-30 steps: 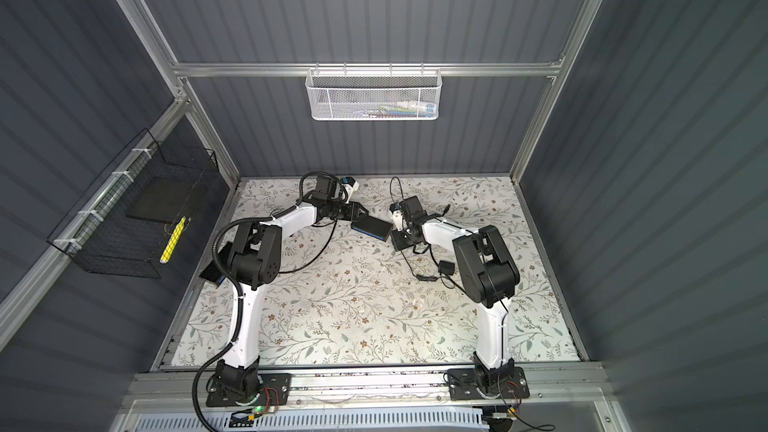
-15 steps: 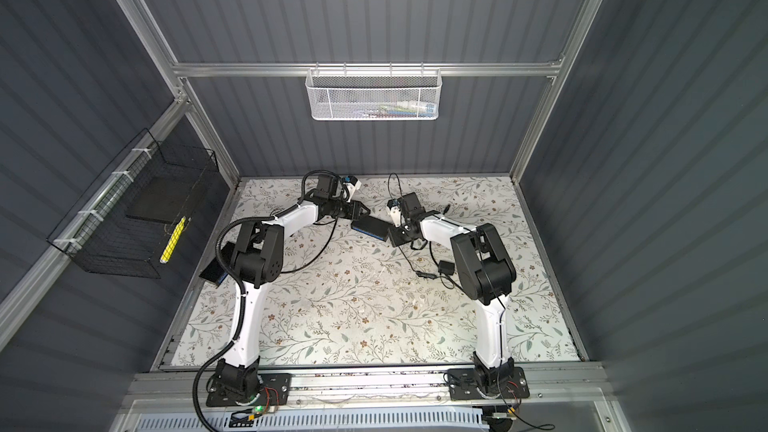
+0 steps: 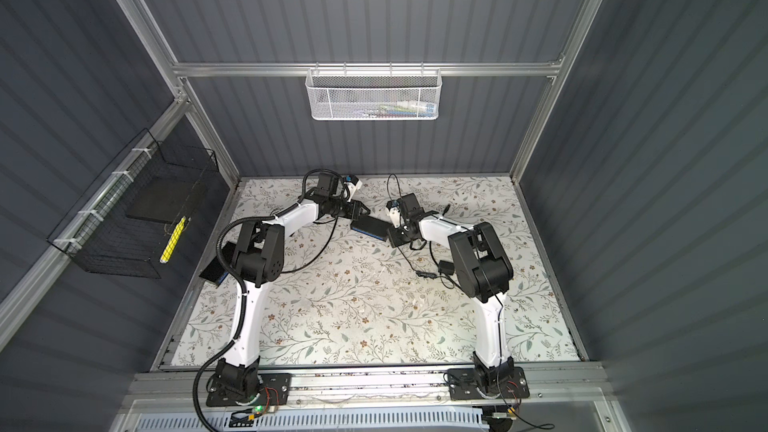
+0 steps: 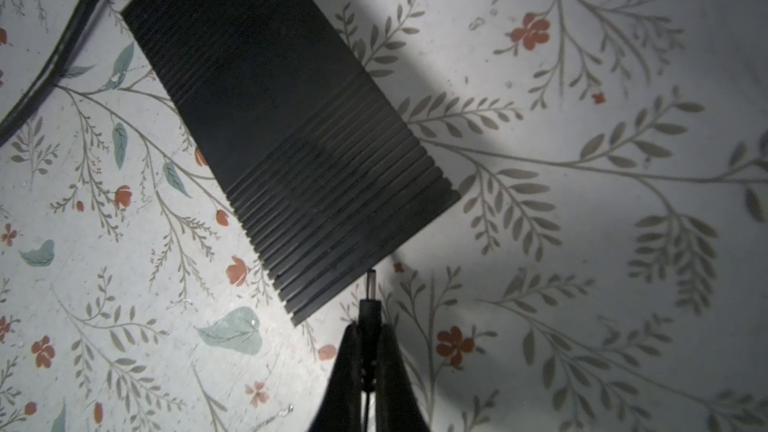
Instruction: Insert the plug into the switch port
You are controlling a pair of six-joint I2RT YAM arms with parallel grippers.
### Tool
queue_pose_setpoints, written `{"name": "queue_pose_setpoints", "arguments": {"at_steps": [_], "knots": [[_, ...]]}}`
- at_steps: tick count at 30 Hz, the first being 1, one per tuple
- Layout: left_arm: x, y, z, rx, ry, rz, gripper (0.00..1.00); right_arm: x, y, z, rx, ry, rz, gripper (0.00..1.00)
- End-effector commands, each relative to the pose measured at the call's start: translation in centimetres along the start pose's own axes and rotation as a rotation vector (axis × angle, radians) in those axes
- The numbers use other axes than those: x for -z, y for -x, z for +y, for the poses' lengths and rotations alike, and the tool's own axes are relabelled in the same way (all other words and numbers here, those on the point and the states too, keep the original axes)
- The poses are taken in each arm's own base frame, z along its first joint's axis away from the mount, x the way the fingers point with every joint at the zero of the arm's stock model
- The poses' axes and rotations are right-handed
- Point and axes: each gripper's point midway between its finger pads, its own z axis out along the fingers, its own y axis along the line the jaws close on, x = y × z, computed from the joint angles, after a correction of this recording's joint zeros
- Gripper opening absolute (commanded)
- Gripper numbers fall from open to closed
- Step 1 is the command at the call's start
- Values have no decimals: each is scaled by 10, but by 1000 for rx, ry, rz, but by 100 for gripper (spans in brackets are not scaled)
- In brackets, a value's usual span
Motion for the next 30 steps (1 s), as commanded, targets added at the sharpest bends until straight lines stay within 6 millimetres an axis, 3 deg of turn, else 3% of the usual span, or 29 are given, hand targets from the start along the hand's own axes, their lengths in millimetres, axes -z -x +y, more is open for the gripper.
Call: {"name": "queue_pose_setpoints", "arguments": {"at_steps": [1, 6, 16, 30], "knots": [[7, -12, 12, 13, 26, 49, 46, -3, 4, 0, 18, 5, -8, 3], [19, -9, 21, 22, 41, 30, 46, -3, 3, 0, 21, 9, -9, 3], [29, 7, 15, 5, 40, -7, 47, -2, 7, 3, 23, 23, -22, 3], [22, 0, 8, 35, -21, 5, 47, 0, 14, 7, 27, 45, -40, 3]]}}
